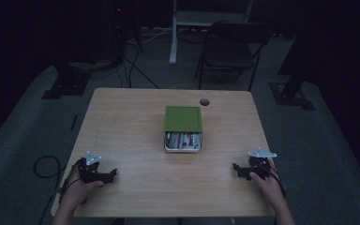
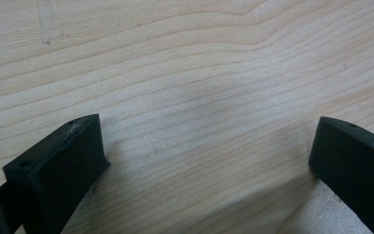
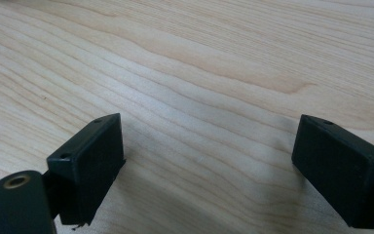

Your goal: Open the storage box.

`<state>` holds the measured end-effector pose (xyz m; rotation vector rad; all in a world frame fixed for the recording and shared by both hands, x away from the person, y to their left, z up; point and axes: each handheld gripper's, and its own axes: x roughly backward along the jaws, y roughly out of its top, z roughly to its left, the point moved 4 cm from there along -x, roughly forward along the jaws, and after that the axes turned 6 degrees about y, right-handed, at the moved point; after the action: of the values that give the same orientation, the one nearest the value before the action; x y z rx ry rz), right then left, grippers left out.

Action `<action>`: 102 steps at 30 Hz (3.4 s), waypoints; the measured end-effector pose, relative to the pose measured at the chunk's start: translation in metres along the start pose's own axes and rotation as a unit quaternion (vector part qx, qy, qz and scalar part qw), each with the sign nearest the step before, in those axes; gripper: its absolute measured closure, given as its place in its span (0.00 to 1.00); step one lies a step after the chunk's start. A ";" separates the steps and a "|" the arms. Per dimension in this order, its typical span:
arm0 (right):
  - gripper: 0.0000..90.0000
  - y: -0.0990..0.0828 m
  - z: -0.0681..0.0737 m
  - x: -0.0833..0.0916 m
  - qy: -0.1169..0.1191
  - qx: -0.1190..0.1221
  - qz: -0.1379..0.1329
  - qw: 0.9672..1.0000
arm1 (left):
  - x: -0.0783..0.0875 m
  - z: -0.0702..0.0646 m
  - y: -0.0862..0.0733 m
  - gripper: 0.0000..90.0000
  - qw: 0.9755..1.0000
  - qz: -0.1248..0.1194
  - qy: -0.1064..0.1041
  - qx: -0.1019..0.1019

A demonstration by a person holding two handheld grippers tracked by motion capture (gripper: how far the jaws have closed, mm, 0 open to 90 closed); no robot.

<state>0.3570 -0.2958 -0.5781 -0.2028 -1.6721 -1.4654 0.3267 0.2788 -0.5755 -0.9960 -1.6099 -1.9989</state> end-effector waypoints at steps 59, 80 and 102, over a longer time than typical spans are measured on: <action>0.12 0.001 0.000 -0.001 -0.001 -0.002 0.000 1.000 | -0.002 -0.075 0.034 0.00 0.969 -0.036 0.037 -0.240; 0.12 0.001 0.000 -0.001 -0.001 -0.002 0.000 1.000 | -0.002 -0.122 0.052 0.00 0.932 -0.073 0.058 -0.349; 0.12 0.001 0.000 -0.001 -0.001 -0.002 0.000 1.000 | -0.002 -0.180 0.056 0.00 0.889 -0.104 0.051 -0.444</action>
<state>0.3577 -0.2956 -0.5781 -0.2060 -1.6711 -1.4681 0.3154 0.0916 -0.5549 -0.9783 -0.7093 -2.9677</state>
